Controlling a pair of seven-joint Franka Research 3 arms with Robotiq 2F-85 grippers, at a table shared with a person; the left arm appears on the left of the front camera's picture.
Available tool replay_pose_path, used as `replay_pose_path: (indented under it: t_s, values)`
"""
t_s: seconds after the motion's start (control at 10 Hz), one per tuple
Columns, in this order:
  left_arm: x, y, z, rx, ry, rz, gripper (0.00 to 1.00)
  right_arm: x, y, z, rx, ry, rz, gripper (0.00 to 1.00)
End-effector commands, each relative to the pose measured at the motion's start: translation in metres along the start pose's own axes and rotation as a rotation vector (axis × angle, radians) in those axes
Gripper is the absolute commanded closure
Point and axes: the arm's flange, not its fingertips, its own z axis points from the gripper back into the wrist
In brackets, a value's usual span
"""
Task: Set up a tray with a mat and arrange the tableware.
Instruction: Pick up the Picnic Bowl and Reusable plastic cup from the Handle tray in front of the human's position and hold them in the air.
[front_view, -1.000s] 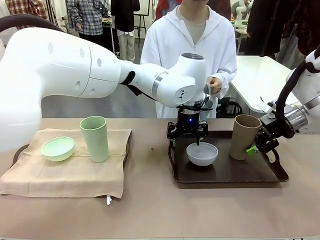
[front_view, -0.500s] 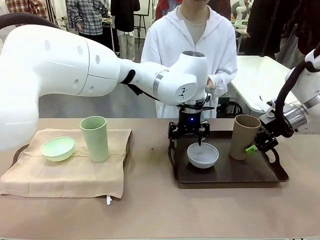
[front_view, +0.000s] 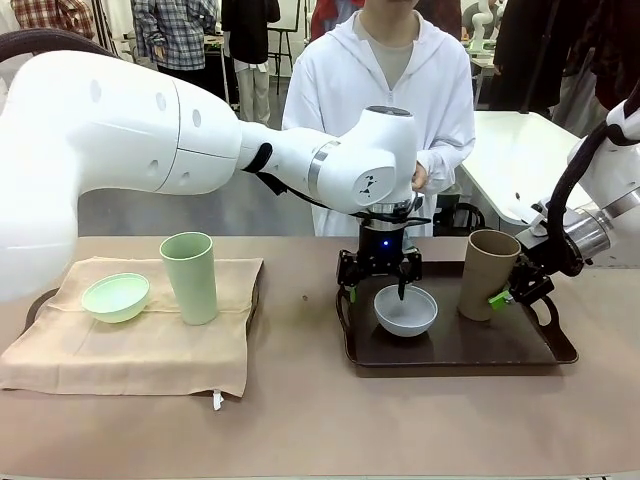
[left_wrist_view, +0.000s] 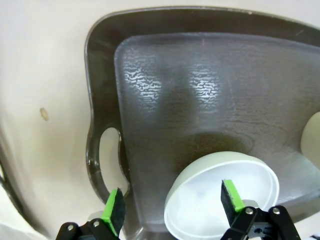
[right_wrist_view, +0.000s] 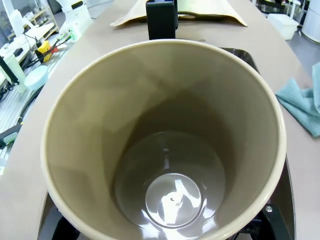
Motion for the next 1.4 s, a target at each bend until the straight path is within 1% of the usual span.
replay_pose_path:
  t_s: [0.0, 0.2, 0.3, 0.5, 0.6, 0.7, 0.8, 0.9, 1.0, 1.1, 1.2, 1.3]
  values:
    - [0.0002, -0.0013, -0.0014, 0.0, 0.044, -0.05, 0.0, -0.0003, -0.0062, -0.0023, 0.004, -0.034, 0.023, 0.0]
    - [-0.003, -0.0012, -0.0052, -0.005, 0.069, -0.11, 0.0, 0.001, -0.0075, -0.0038, 0.008, -0.048, 0.028, 0.0]
    - [-0.0035, -0.0015, -0.0062, -0.008, 0.073, -0.12, 0.0, 0.001, -0.0081, -0.0038, 0.006, -0.051, 0.027, 0.0]
    - [-0.0046, -0.0027, -0.0079, -0.001, 0.061, -0.158, 0.0, 0.0005, -0.0079, -0.0041, 0.006, -0.052, 0.049, 0.0]
    - [-0.005, -0.0029, -0.0092, -0.006, 0.052, -0.182, 0.0, -0.0001, -0.0084, -0.0042, 0.014, -0.051, 0.06, 0.6]
    - [-0.0057, -0.0032, -0.0091, -0.006, 0.052, -0.193, 0.54, -0.0008, -0.0093, -0.0036, 0.016, -0.062, 0.059, 0.6]
    - [-0.006, -0.0031, -0.0084, -0.004, 0.051, -0.197, 0.56, -0.0013, -0.0098, -0.003, 0.011, -0.066, 0.055, 1.0]
    - [-0.0065, -0.0027, -0.0076, -0.004, 0.051, -0.195, 1.0, -0.0012, -0.0095, -0.0033, 0.011, -0.067, 0.055, 0.64]
    - [-0.0065, -0.0026, -0.0076, -0.004, 0.051, -0.193, 1.0, -0.0011, -0.0098, -0.0031, 0.011, -0.065, 0.055, 1.0]
    - [-0.0064, -0.0024, -0.0077, -0.002, 0.053, -0.195, 1.0, -0.0016, -0.0102, -0.0027, 0.011, -0.063, 0.055, 1.0]
    - [-0.0064, -0.002, -0.0075, -0.001, 0.054, -0.195, 0.8, -0.002, -0.0102, -0.0024, 0.012, -0.063, 0.054, 1.0]
    - [-0.006, -0.0021, -0.0076, 0.001, 0.055, -0.195, 0.9, -0.0026, -0.0105, -0.002, 0.012, -0.063, 0.053, 0.78]
